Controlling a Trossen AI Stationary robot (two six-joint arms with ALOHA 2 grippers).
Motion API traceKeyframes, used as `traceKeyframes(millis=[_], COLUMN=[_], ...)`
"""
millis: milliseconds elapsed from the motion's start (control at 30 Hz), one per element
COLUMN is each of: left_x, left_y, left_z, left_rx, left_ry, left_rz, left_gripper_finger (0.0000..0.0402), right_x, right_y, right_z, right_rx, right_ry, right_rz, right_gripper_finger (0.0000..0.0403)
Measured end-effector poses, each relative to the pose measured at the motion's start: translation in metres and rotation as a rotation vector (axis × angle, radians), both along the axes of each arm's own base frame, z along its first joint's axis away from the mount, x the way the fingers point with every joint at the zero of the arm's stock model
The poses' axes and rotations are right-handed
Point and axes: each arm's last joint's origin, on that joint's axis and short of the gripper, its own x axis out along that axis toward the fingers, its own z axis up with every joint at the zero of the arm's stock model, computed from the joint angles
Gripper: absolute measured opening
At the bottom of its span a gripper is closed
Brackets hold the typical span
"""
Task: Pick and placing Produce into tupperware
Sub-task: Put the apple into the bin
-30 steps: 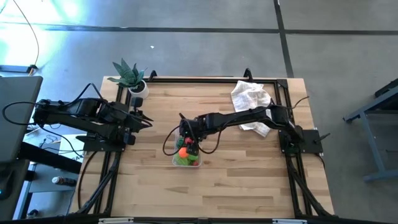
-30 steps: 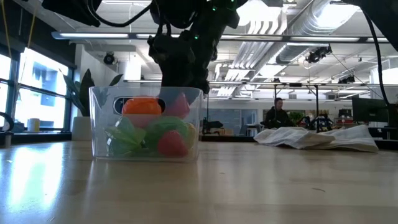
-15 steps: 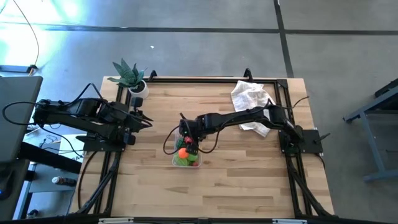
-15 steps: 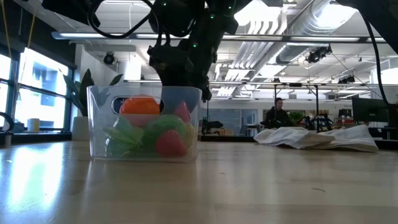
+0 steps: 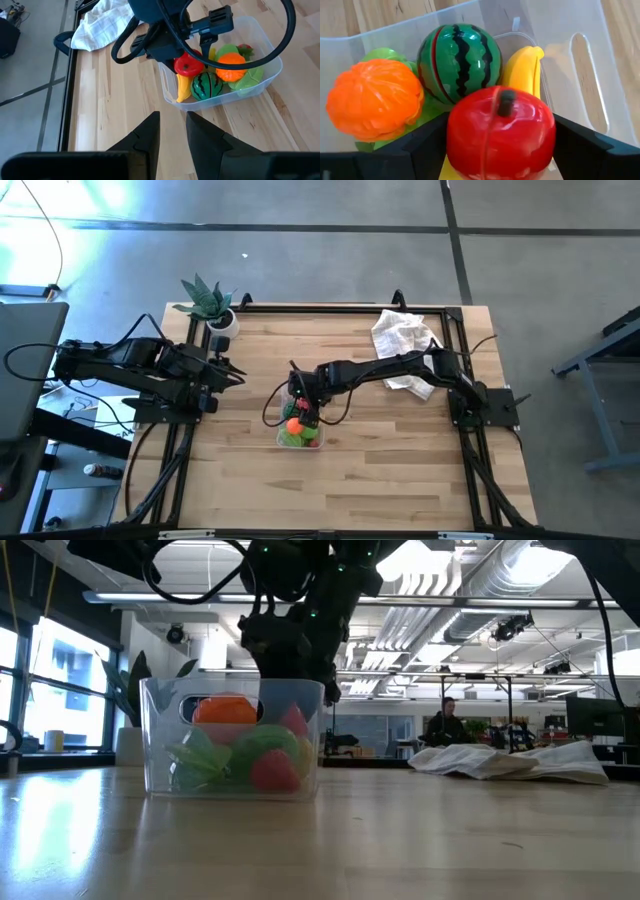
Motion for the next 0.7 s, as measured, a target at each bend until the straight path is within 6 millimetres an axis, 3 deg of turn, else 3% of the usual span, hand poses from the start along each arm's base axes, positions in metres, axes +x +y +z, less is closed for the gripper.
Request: traceKeyframes(millis=[700], left_x=[0.0000], left_y=[0.0000], left_z=[0.0000], left_rx=[0.000], left_ry=[0.000], left_rz=[0.000], left_gripper_finger=[0.0085], right_x=[-0.0013], right_y=[-0.0064], right_z=[0.0048], right_rx=[0.082], right_ry=[-0.003], right_rz=[-0.017], right_gripper_finger=[0.0333])
